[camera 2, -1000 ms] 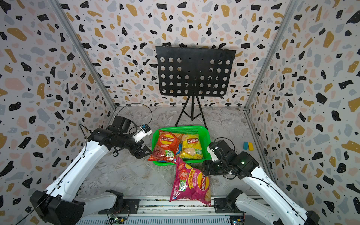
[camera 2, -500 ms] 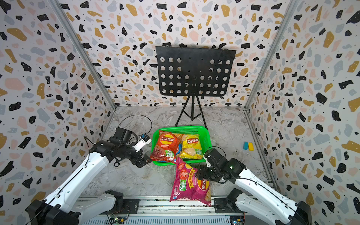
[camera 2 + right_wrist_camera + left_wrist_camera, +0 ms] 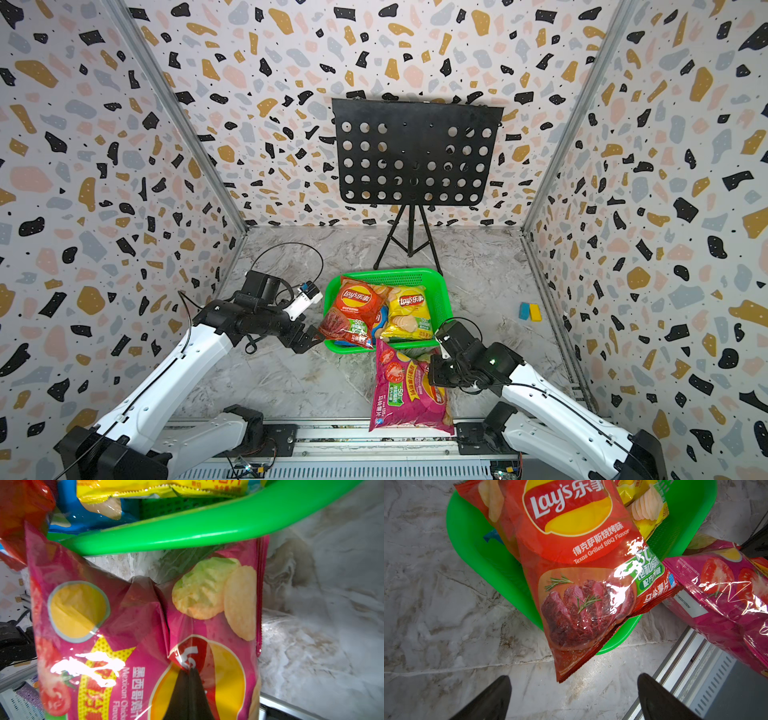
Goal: Put the potato chips into the basket
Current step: Pick up the potato chip from the center of the board.
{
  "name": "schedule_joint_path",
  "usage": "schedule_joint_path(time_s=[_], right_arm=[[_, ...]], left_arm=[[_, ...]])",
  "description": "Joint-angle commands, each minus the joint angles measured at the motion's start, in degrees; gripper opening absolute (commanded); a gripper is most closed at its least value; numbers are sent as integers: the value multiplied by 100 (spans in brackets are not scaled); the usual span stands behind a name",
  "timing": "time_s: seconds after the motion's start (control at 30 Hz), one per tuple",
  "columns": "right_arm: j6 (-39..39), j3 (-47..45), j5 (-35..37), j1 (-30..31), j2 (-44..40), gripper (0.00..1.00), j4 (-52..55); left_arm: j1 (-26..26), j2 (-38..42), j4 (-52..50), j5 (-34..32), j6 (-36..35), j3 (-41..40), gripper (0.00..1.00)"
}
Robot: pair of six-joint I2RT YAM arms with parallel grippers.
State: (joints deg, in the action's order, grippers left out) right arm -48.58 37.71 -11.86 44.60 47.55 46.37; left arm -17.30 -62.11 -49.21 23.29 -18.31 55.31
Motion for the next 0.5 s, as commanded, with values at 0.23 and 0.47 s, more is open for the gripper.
schedule_joint_path(time_s=[0.23,0.47], right_arm=[[950,1311,588,14,-464,0,1616],[1843,2566,457,14,-145,0,2359]], left_arm=[[31,10,123,77,55,-82,97],[32,11,131,88,65,-99,97]])
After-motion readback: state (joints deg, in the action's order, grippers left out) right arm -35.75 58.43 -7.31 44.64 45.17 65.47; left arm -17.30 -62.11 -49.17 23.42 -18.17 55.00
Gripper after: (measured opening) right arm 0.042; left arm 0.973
